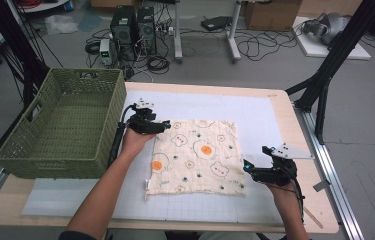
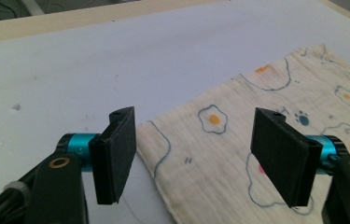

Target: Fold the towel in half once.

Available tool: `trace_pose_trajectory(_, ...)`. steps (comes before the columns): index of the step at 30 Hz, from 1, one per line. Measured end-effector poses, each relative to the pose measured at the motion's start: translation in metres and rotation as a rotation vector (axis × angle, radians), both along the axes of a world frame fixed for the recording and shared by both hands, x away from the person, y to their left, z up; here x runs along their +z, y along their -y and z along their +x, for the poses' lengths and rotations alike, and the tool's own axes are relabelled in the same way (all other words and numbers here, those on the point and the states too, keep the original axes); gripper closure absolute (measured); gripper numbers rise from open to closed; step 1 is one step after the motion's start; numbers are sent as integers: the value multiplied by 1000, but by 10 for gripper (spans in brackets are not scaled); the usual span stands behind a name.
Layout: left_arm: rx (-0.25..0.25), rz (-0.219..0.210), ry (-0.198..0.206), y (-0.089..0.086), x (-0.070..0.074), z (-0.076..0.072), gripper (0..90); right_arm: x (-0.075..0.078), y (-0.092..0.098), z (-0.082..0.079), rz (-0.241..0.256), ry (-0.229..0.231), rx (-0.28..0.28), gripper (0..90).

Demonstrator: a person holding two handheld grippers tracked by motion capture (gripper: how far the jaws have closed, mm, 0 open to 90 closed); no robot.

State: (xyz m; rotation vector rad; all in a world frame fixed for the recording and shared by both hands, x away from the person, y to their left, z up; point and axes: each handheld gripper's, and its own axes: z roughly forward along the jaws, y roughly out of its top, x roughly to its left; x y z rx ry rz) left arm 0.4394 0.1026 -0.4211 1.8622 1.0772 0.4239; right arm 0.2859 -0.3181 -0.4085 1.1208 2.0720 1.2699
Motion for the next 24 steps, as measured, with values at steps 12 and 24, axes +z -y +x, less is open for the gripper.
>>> trace_pose_trajectory(12,41,120,-69,3,-28,14,386,-1,1,0,0,-23,-8,114)
trace_pose_trajectory(24,-25,165,-10,10,-29,10,741,-4,-3,5,-7,-42,9,114)
